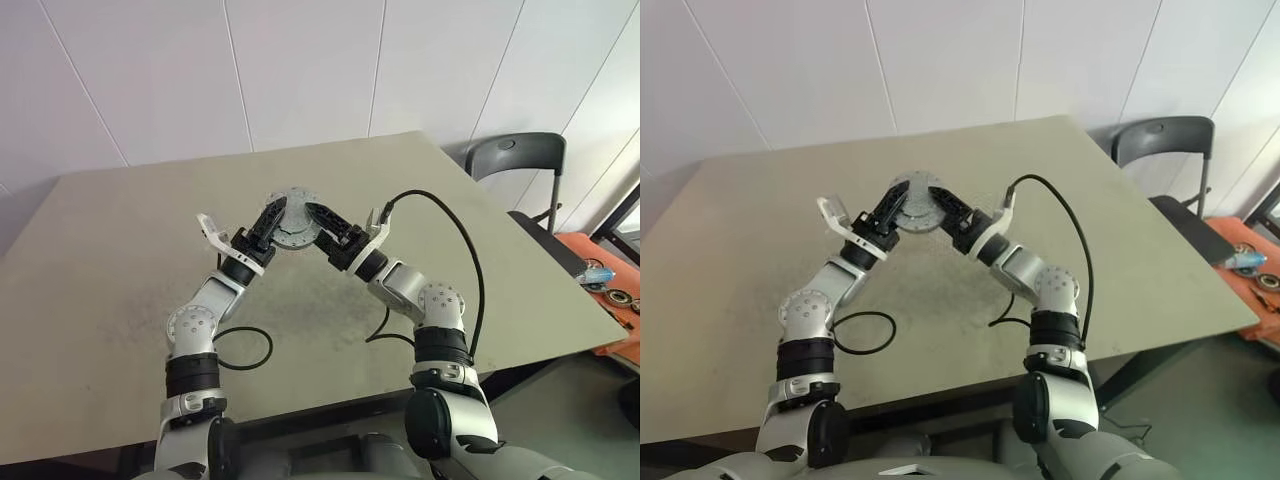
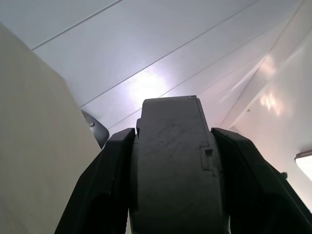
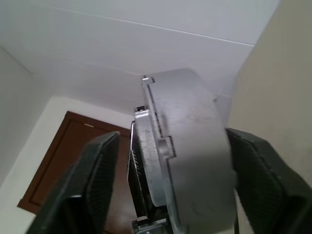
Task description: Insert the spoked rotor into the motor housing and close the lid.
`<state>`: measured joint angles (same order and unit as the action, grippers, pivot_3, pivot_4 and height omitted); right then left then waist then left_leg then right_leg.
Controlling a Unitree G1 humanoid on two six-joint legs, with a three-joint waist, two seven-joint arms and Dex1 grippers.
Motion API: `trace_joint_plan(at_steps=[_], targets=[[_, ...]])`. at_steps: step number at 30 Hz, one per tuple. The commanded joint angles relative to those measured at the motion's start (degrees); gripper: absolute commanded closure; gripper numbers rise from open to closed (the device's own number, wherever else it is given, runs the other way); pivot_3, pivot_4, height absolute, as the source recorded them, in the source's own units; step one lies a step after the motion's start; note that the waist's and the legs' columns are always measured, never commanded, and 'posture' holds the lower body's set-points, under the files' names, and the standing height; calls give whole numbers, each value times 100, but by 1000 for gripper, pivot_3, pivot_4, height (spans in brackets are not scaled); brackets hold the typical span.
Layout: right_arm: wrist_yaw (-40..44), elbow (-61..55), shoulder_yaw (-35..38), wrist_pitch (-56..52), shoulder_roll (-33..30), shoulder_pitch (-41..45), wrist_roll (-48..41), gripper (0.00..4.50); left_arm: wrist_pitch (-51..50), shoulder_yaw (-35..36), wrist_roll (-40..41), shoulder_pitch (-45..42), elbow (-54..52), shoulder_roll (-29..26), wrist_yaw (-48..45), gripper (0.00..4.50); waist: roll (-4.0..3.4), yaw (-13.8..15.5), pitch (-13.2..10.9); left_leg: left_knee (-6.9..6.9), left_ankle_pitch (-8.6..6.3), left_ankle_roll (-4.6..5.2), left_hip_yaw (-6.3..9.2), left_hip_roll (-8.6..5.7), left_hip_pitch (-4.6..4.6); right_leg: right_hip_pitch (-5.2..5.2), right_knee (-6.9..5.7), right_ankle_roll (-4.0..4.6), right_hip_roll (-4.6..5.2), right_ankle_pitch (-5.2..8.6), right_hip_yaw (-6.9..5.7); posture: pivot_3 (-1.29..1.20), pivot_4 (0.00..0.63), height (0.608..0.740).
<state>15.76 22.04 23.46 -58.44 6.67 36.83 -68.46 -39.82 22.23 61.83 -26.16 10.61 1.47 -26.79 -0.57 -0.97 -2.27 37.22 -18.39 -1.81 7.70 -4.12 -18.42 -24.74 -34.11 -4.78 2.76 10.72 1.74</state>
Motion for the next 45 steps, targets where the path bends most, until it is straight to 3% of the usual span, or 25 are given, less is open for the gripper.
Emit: trace_joint_plan(at_steps=[1, 10, 13, 19, 25, 31, 36, 45], targets=[[123, -225, -44, 60, 81, 178, -118, 170, 33, 91, 268, -135, -158, 76, 51, 1970, 0, 2, 0, 1, 0, 0, 0, 0, 0, 0, 0, 0, 0, 0, 0, 0, 0, 740], [121, -242, -44, 79, 69, 154, -133, 170, 370, 403, 379, -239, -14, 187, 282, 1970, 0, -2, 0, 1, 0, 0, -4, 1, 1, 0, -1, 1, -4, 0, 0, 0, 0, 740], [123, -224, -51, 96, 69, 155, -116, 141, 598, 538, 363, -322, 91, 209, 428, 2367, 1, 9, 0, 2, 0, 0, -4, 1, 1, 0, 0, 1, -3, -1, 0, 0, 0, 740], [121, -213, -74, 94, 60, 158, -108, 141, 1418, 910, 224, -549, 375, 187, 739, 2369, 3, 4, 0, 1, 0, 0, -5, 1, 1, 1, 1, 1, -4, -1, 1, 0, 0, 740], [132, -216, -101, 86, 49, 144, -97, 141, 3090, 1462, -462, -851, 999, -91, 1339, 2369, 5, 6, 1, 1, 1, -1, -5, 3, 3, 0, 0, 7, -8, -5, 2, 0, 0, 740], [150, -235, -119, 96, 37, 130, -74, 141, 4120, 1550, -1244, -814, 1573, -454, 1680, 2369, 19, 45, 7, 1, 1, -2, -4, -1, -2, 1, 6, 8, -3, -7, 1, 0, 0, 740], [172, -229, -142, 123, -1, 134, -52, 141, 4593, 1699, -1654, -823, 2355, -797, 2114, 2369, 30, 26, 12, 3, 1, -2, 1, -2, 0, 1, 6, 3, 1, -10, 4, 0, 0, 740], [216, -161, -160, 141, -50, 187, -24, 141, 4911, 1799, -1775, -932, 2780, -901, 2363, 2369, 42, 22, 14, 2, 1, -2, 6, 1, 0, 0, 4, 3, 0, -10, 2, 0, 0, 740]])
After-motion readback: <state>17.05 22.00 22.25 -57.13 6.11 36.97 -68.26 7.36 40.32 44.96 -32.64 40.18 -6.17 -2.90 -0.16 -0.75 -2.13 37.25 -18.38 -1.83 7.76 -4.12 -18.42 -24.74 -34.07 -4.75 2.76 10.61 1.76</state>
